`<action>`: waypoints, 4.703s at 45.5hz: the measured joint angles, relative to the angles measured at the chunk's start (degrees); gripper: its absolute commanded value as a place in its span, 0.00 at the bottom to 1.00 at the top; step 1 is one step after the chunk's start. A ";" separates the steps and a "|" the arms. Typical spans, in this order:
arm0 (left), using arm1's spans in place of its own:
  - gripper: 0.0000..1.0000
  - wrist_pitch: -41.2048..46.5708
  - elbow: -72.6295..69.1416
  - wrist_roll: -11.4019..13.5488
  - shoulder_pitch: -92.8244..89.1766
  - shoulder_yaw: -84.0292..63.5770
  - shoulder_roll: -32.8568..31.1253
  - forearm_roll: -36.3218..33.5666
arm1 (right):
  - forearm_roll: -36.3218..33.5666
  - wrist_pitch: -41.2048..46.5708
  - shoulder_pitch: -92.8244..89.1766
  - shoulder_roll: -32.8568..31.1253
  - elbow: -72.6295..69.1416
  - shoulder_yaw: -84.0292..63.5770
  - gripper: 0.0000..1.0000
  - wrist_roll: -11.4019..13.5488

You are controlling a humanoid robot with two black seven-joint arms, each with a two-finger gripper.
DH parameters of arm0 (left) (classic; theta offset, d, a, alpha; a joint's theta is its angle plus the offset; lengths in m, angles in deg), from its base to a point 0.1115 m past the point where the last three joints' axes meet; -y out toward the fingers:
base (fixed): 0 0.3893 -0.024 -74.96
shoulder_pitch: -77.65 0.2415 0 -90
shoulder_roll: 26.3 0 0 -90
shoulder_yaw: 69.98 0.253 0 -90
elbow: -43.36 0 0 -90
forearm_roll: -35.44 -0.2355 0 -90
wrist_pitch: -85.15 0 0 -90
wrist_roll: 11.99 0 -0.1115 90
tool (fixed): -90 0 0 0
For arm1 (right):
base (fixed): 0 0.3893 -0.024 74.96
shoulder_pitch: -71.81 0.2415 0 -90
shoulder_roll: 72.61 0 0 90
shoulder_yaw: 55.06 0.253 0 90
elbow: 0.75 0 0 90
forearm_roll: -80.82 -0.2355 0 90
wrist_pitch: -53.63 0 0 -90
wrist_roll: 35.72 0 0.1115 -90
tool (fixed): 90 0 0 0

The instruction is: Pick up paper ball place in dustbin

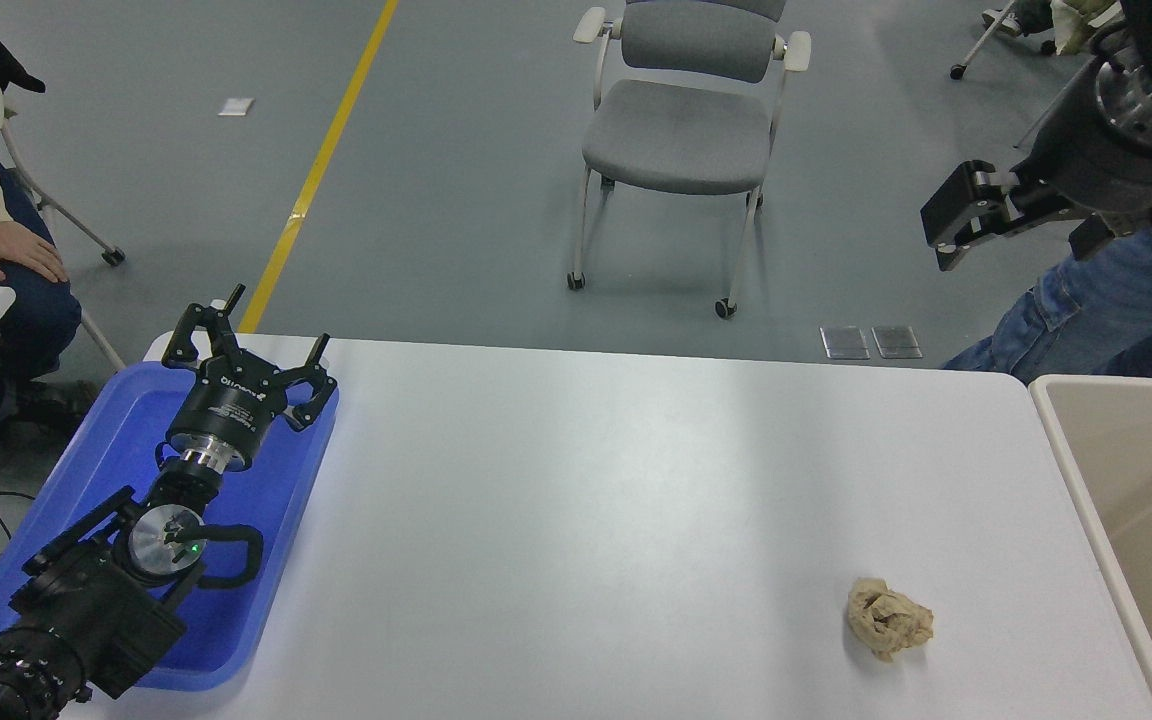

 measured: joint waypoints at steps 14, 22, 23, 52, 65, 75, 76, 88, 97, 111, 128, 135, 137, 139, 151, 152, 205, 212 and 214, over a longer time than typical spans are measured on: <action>1.00 0.00 0.00 0.00 0.00 0.02 0.00 0.00 | 0.04 0.00 -0.38 -0.11 0.06 0.45 1.00 0.00; 1.00 0.00 0.00 0.00 0.00 0.03 0.00 0.00 | 0.03 0.00 -0.90 -0.13 0.06 0.50 1.00 0.00; 1.00 0.00 0.00 0.00 0.00 0.03 0.00 0.00 | 0.03 0.00 -1.03 -0.13 0.06 0.50 1.00 0.00; 1.00 0.00 0.00 0.00 0.02 0.03 0.01 -0.01 | -0.05 -0.01 -10.19 -0.03 -0.05 2.19 1.00 -0.05; 1.00 -0.01 0.00 0.00 0.01 -0.01 0.00 0.03 | 0.00 0.00 -22.20 -0.50 0.23 4.83 1.00 -0.05; 1.00 -0.08 0.00 0.00 0.04 -0.03 0.00 0.03 | 0.41 -5.88 -30.77 -0.83 0.25 6.72 1.00 0.00; 1.00 -0.08 0.00 0.00 0.04 -0.03 0.00 0.01 | 0.45 -6.78 -31.68 -0.86 0.26 7.03 1.00 -0.02; 1.00 -0.08 0.00 0.00 0.07 -0.02 0.00 -0.02 | 2.04 -18.63 -42.10 -0.81 0.76 10.73 1.00 -0.02; 1.00 -0.08 0.00 0.00 0.08 -0.01 0.00 -0.01 | 4.70 -23.91 -48.13 -0.53 2.13 12.93 0.98 -0.07; 1.00 -0.08 0.00 0.00 0.08 -0.01 0.00 -0.02 | 6.87 -28.60 -55.63 0.66 5.70 14.15 0.98 -0.03; 1.00 -0.08 0.00 0.00 0.09 -0.03 0.00 0.00 | 7.30 -31.11 -59.35 2.14 7.68 14.68 0.98 -0.08; 1.00 -0.08 0.00 0.00 0.09 -0.03 0.00 0.00 | 7.35 -31.51 -61.29 2.53 9.49 15.59 0.97 -0.09; 1.00 -0.08 0.00 0.00 0.09 -0.03 0.00 0.00 | 7.35 -31.55 -61.69 2.64 9.87 15.81 0.95 -0.09; 1.00 -0.08 0.00 0.00 0.09 -0.03 0.00 0.00 | 7.37 -31.62 -62.08 2.75 10.28 16.05 0.95 -0.09; 1.00 -0.08 0.00 0.00 0.09 -0.02 0.00 0.00 | 7.43 -31.80 -64.28 3.18 11.99 16.74 0.80 -0.02; 1.00 -0.08 0.00 0.00 0.09 -0.02 0.00 0.00 | 7.44 -31.81 -64.49 3.20 12.13 16.78 0.75 -0.02; 1.00 -0.08 0.00 0.00 0.07 -0.03 0.00 0.00 | 5.64 -12.54 -44.06 -7.91 -0.01 12.21 0.00 0.19; 1.00 -0.08 0.00 0.00 0.07 -0.03 0.00 0.01 | 4.41 -6.04 -36.21 -10.41 -0.90 11.57 0.00 0.14; 1.00 -0.08 0.00 0.00 0.08 -0.03 0.00 0.00 | 3.98 -4.69 -33.75 -11.29 -1.12 11.37 0.00 0.11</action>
